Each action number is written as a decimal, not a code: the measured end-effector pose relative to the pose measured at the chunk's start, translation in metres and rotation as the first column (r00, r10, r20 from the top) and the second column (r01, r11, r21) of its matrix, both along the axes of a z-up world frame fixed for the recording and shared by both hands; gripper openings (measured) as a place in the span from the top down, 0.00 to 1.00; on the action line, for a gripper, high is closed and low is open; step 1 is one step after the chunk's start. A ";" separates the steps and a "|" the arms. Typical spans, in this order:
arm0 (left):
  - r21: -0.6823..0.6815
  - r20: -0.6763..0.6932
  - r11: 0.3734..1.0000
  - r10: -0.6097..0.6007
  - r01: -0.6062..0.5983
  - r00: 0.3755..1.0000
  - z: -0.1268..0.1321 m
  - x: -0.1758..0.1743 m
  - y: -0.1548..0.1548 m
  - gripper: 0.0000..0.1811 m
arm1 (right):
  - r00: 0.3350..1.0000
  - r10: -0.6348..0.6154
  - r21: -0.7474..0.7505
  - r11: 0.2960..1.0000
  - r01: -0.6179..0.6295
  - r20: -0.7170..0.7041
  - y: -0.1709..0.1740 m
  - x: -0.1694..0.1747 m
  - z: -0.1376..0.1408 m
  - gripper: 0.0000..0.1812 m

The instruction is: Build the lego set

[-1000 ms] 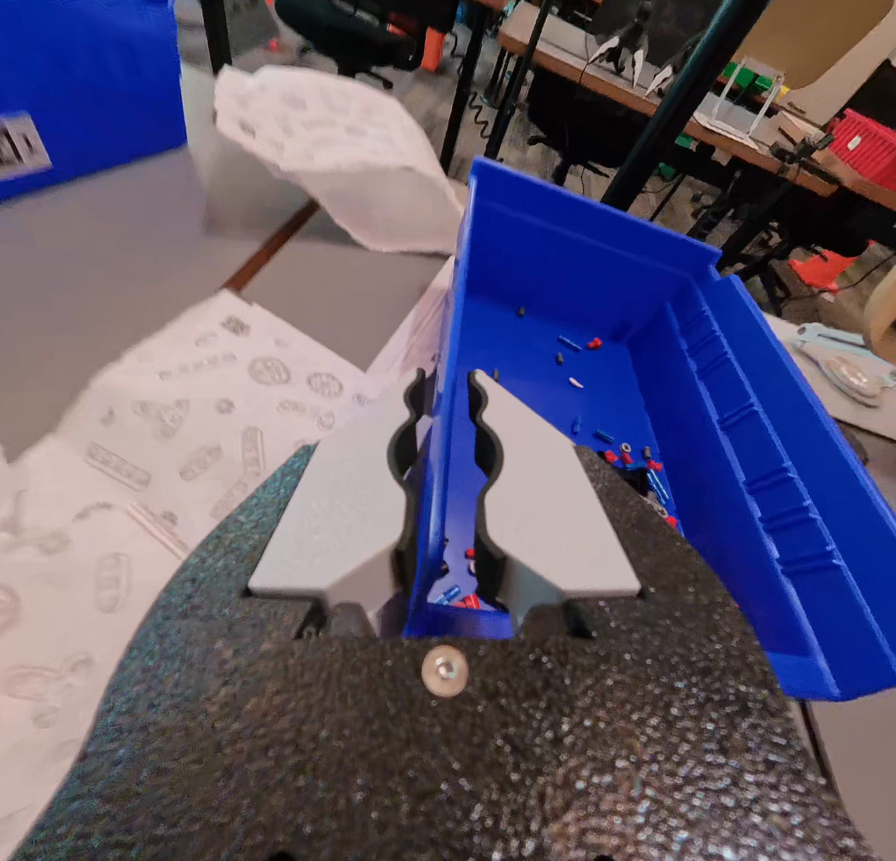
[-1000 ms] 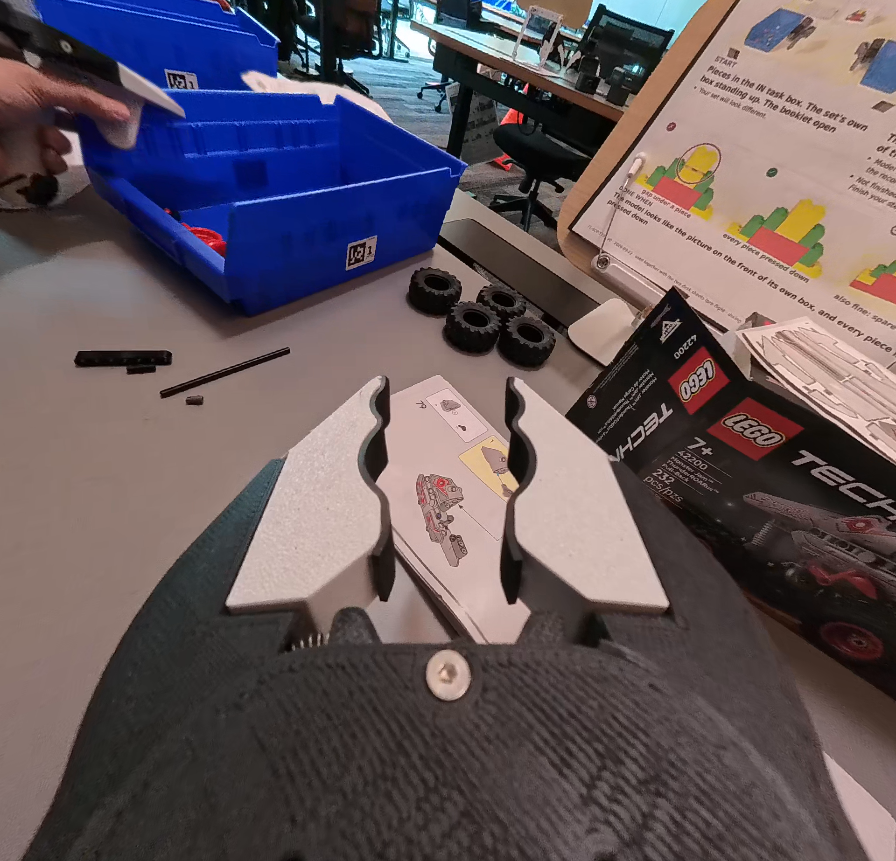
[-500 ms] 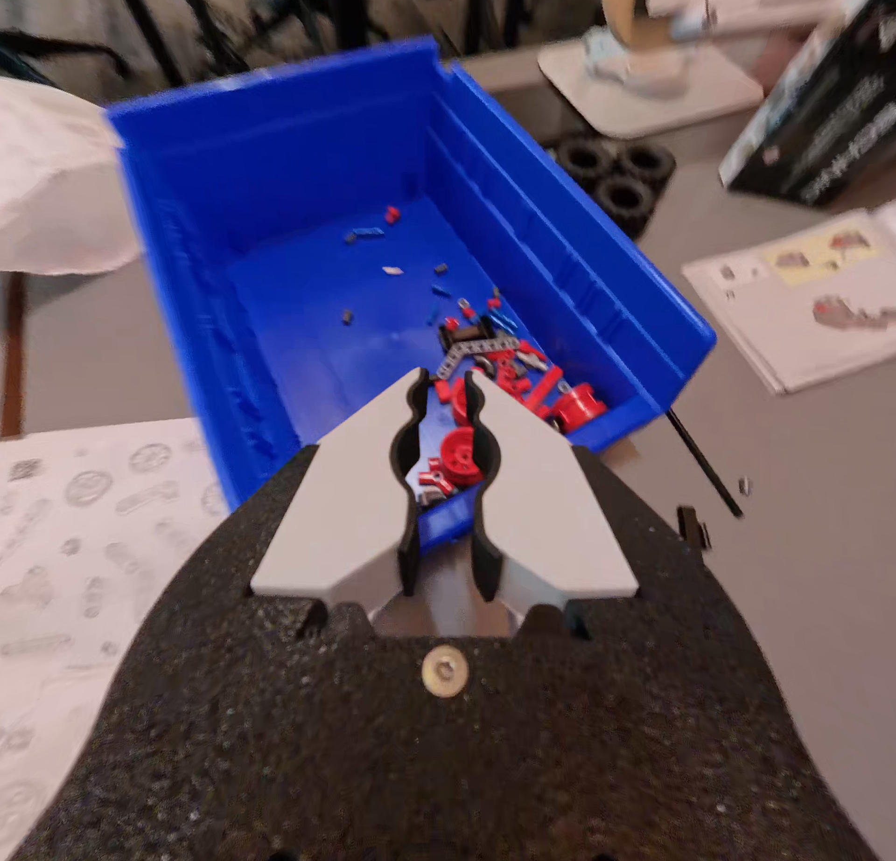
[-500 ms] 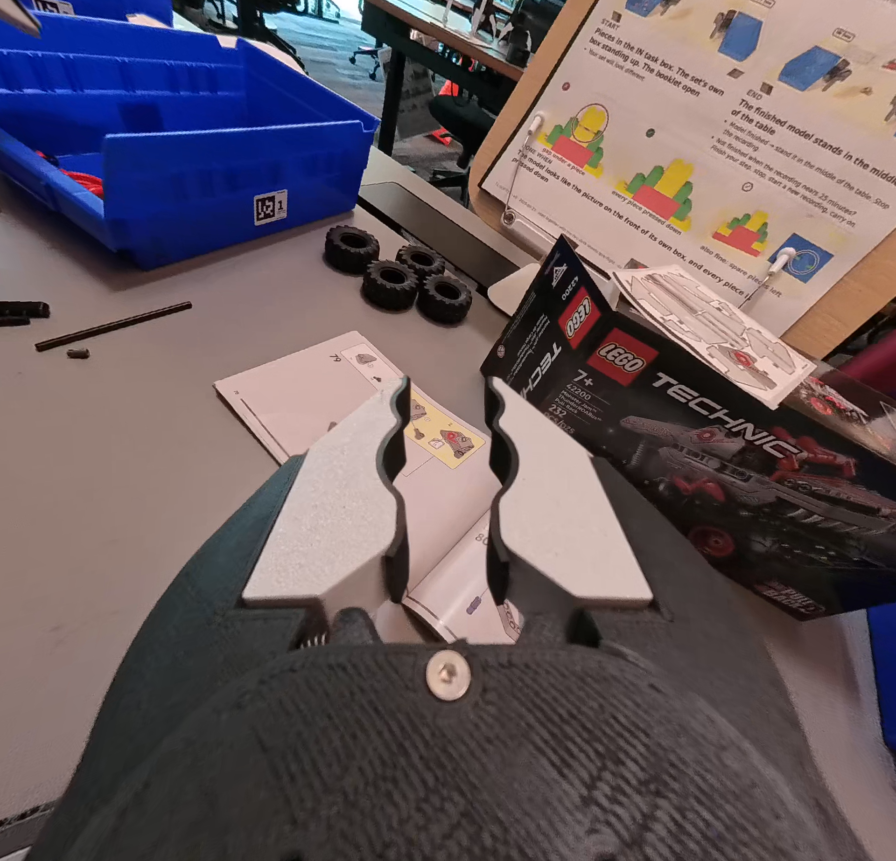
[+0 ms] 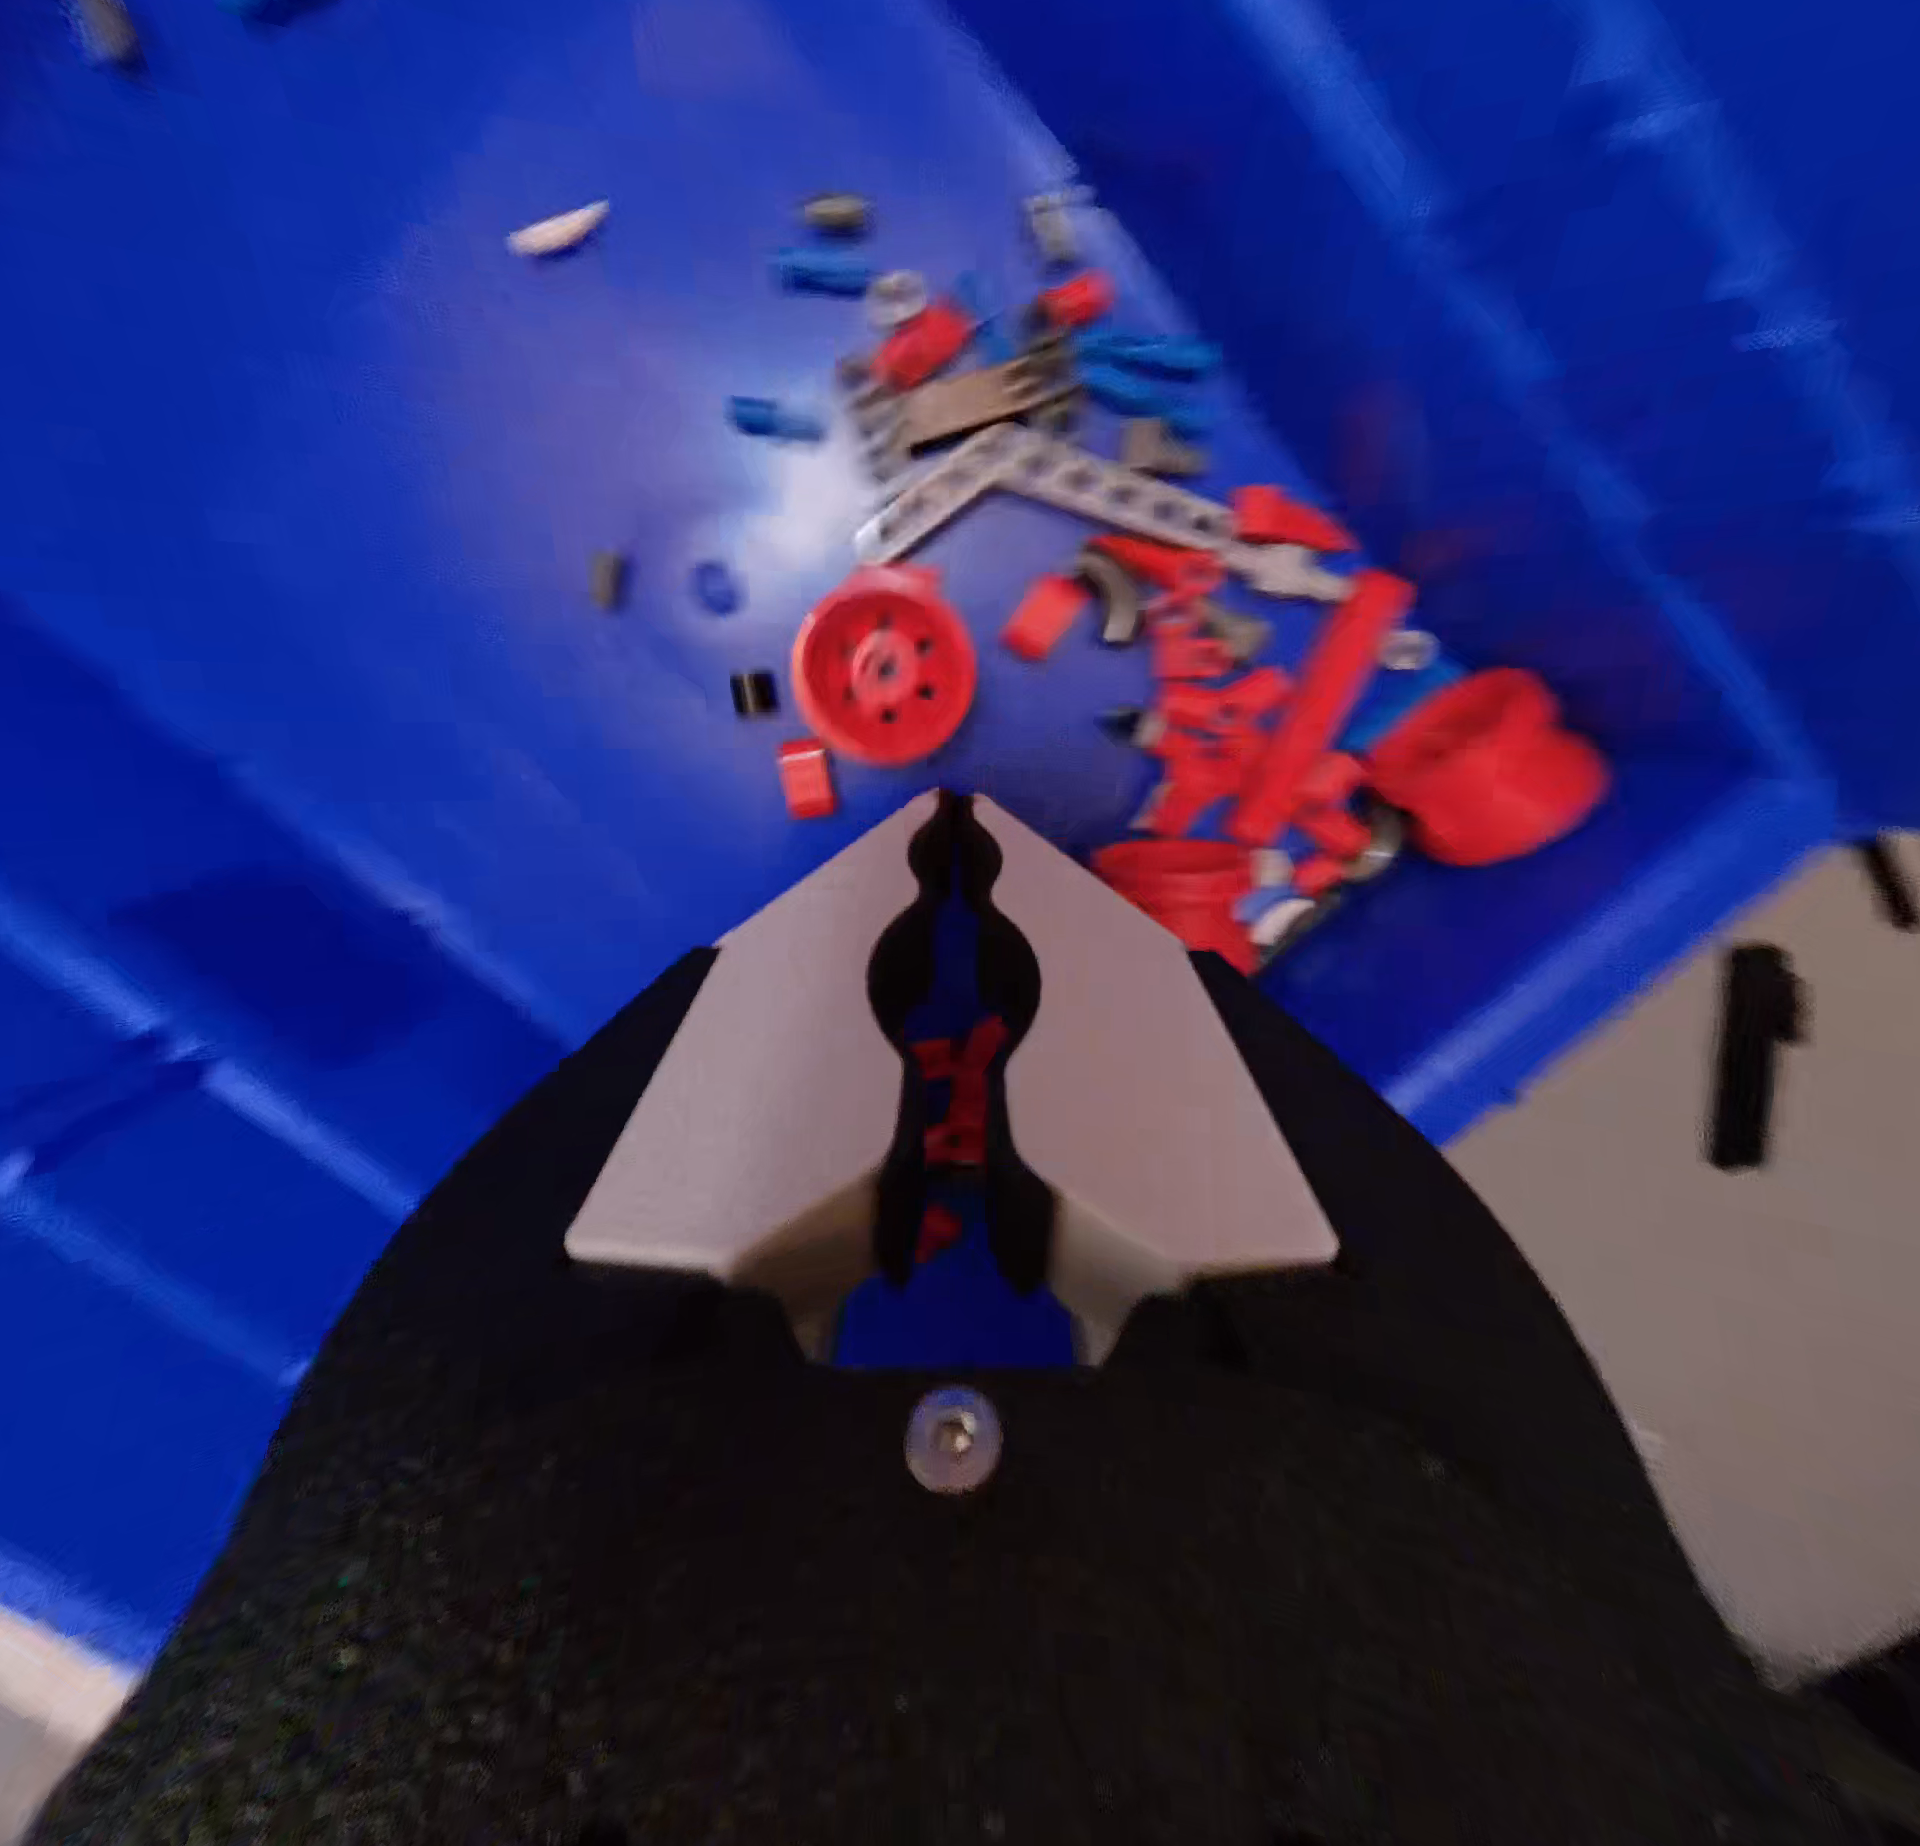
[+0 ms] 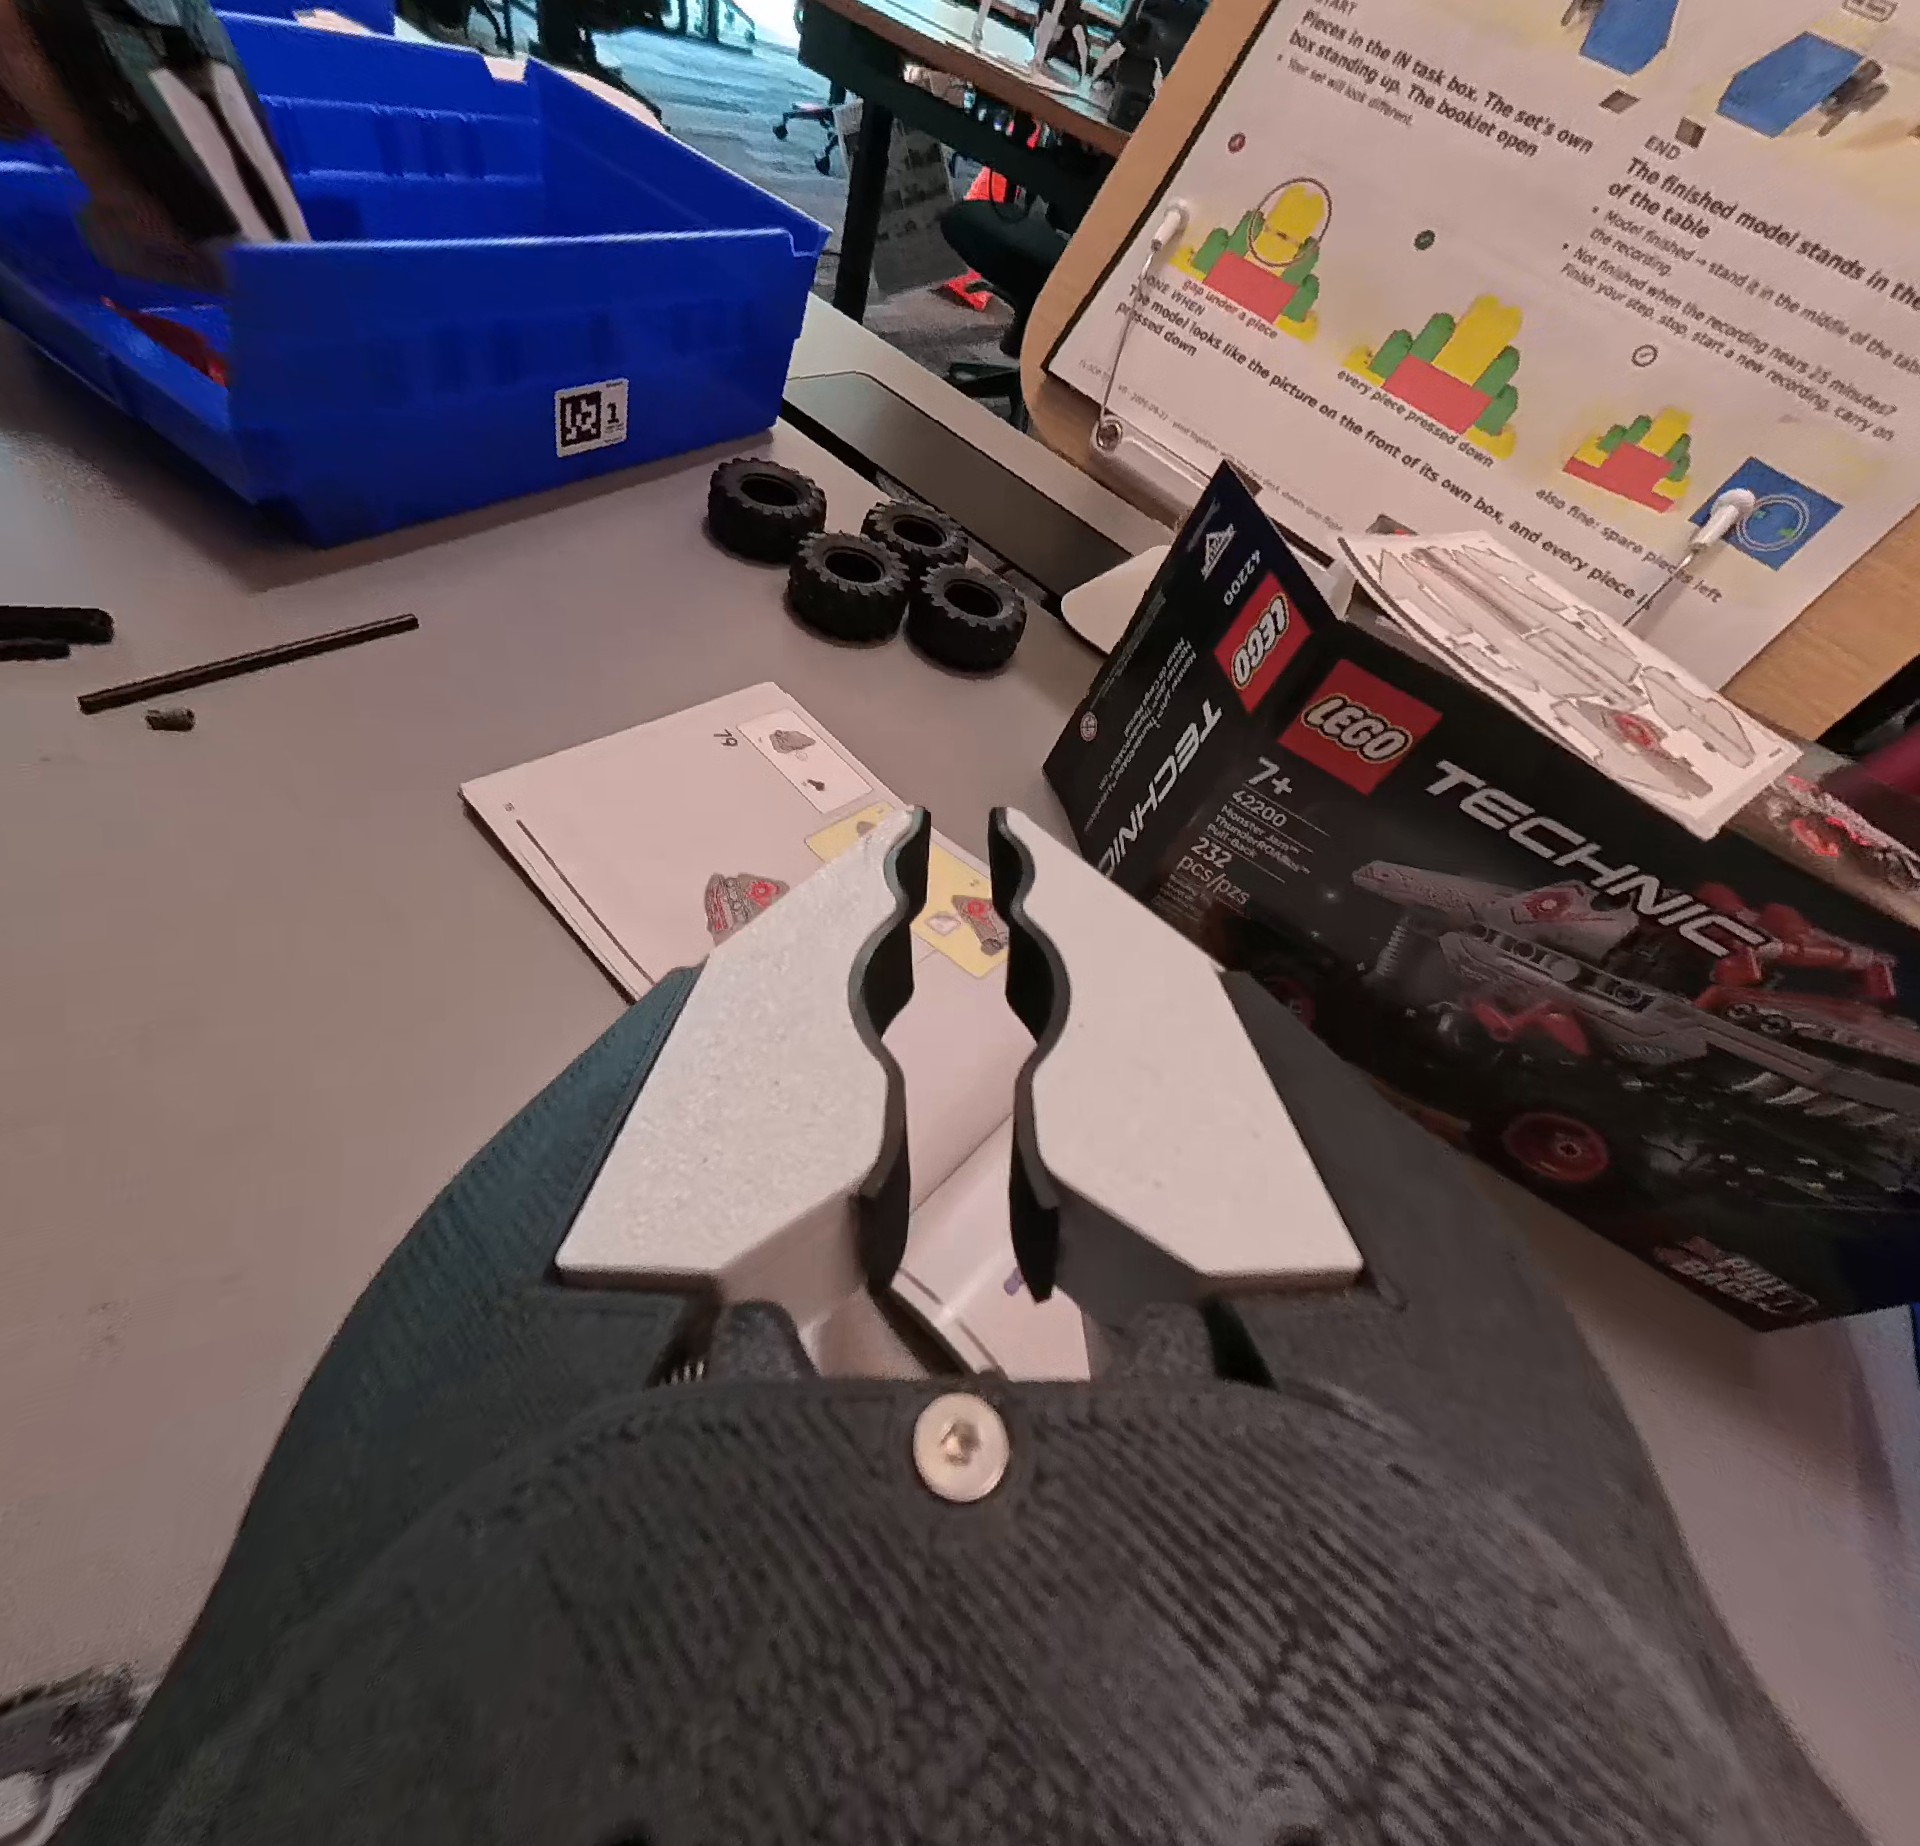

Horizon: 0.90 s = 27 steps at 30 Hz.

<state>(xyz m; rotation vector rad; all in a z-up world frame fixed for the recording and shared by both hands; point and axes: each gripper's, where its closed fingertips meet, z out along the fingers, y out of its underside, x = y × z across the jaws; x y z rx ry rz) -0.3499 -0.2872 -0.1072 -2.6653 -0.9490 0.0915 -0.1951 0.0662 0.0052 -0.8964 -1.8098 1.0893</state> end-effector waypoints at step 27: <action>0.033 -0.084 0.973 -0.225 0.228 0.971 0.041 0.002 0.000 0.96 | 0.997 0.066 0.079 0.995 -0.063 -0.036 -0.041 -0.054 -0.002 0.95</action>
